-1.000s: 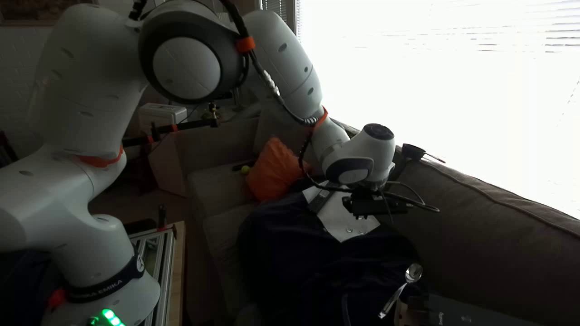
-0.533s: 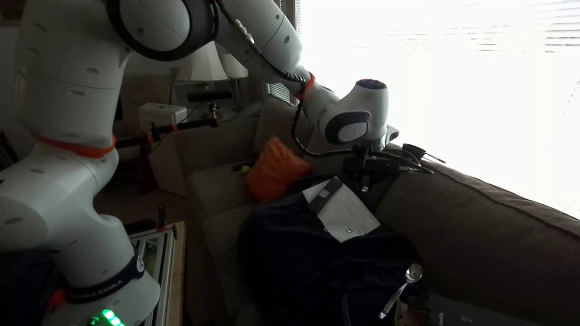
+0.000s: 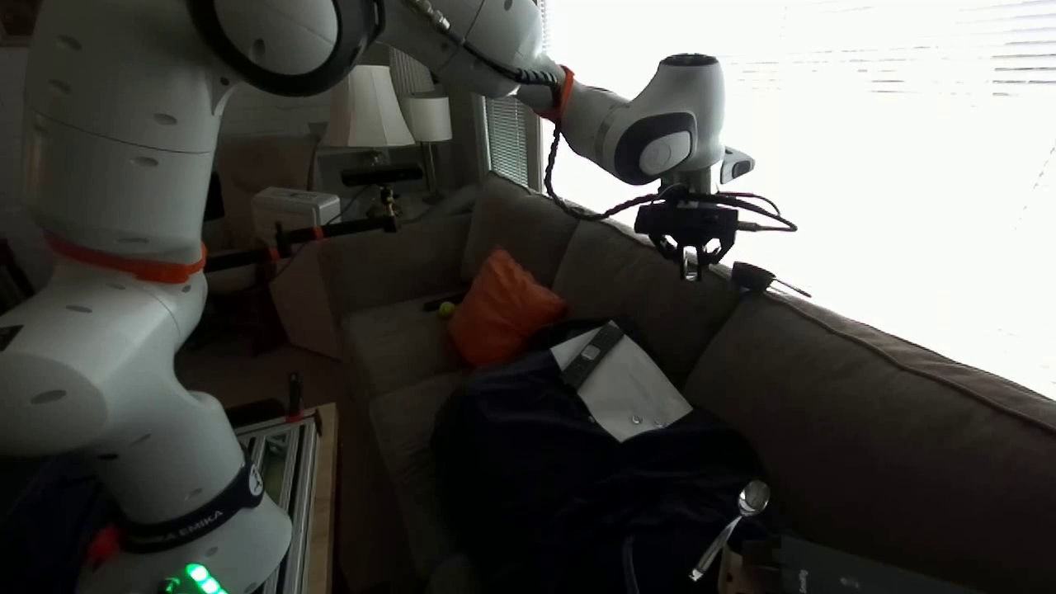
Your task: Place the object inside the measuring cup
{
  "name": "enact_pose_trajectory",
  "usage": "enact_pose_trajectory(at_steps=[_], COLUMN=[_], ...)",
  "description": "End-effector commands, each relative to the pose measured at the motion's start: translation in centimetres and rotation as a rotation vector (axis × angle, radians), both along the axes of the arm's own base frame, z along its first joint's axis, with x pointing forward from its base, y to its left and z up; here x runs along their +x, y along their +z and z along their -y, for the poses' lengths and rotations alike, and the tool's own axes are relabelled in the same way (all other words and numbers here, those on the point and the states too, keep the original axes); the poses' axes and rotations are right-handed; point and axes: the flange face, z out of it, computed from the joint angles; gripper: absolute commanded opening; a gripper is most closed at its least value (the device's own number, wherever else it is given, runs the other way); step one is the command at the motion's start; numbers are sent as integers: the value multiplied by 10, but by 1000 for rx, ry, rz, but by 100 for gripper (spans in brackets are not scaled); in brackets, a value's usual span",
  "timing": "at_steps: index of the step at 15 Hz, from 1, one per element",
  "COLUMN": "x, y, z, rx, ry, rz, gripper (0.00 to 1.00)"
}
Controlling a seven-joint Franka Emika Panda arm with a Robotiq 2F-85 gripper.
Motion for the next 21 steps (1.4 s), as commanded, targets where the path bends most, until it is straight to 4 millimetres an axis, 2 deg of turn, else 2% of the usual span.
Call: enact_pose_trajectory(at_steps=[1, 4, 6, 9, 13, 15, 16, 17, 21], x=[30, 53, 68, 92, 116, 123, 109, 111, 111], y=[36, 57, 60, 53, 31, 17, 29, 23, 28], z=[-4, -7, -12, -19, -29, -35, -30, -32, -30], rx=[1, 12, 34, 89, 101, 115, 99, 102, 102], ry=[-57, -60, -51, -61, -61, -41, -46, -45, -47], rz=[12, 75, 117, 173, 254, 255, 229, 227, 233], gripper=[6, 6, 6, 6, 6, 6, 6, 25, 25])
